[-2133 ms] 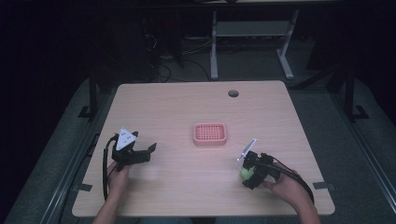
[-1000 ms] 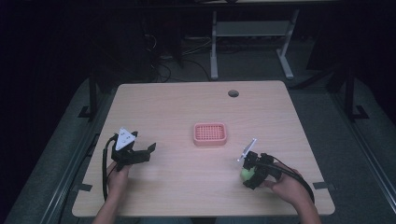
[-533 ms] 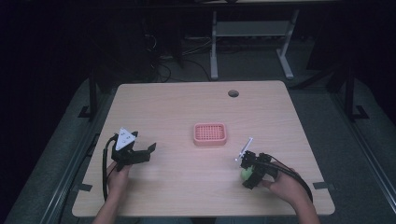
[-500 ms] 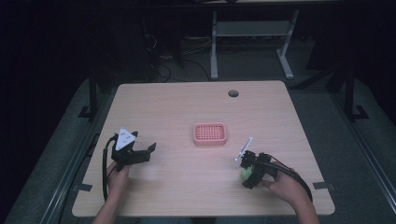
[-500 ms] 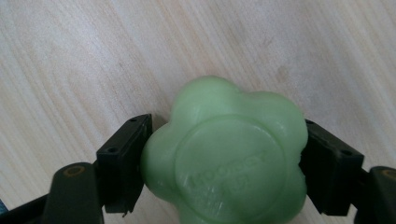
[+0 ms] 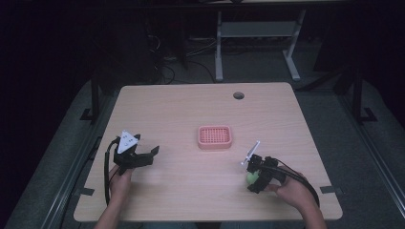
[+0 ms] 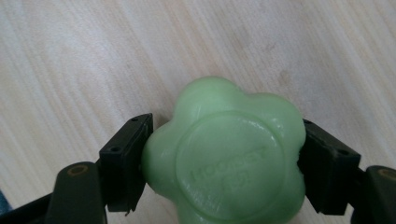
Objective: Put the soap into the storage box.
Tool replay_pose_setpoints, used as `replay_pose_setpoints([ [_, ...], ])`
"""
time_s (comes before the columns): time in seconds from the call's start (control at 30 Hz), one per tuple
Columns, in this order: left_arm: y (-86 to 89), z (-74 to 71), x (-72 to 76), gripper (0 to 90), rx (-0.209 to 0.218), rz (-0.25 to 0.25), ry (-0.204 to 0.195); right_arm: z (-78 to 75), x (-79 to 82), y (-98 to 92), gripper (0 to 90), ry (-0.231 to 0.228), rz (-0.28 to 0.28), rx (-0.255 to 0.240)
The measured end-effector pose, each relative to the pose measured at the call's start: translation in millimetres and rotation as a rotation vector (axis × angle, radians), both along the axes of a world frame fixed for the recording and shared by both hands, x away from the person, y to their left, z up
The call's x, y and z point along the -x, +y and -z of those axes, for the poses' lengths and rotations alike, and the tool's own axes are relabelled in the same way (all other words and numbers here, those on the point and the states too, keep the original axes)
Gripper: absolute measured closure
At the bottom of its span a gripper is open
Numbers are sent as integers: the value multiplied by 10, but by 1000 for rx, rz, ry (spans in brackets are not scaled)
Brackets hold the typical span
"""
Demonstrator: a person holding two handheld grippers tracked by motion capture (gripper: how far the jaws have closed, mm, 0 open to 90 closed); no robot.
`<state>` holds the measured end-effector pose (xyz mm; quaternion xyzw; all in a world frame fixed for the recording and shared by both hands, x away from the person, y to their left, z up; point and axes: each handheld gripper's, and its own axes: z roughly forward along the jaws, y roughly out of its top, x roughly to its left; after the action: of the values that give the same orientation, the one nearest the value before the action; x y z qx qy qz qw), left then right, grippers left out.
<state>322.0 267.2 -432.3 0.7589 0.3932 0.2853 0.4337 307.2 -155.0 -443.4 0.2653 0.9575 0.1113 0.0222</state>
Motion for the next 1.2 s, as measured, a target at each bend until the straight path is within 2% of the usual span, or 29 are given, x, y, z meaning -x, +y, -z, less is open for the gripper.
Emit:
replay_pose_setpoints([
  [0.57, 7, -1, -1, 143, -2, -1, 3, -192, -37, -19, 260, -49, -3, -34],
  [0.73, 13, -6, 4, 143, 3, -3, 3, -234, -98, -28, 260, -39, 8, -58],
  [0.9, 16, 0, -1, 143, 10, -5, 3, -340, -205, -23, 260, -51, 14, -101],
  [1.07, 26, 4, -9, 143, 4, -6, 12, -407, -269, 14, 260, -61, 12, -111],
  [1.2, 23, 8, -9, 143, 22, -12, 3, -448, -333, 64, 260, -67, 10, -118],
])
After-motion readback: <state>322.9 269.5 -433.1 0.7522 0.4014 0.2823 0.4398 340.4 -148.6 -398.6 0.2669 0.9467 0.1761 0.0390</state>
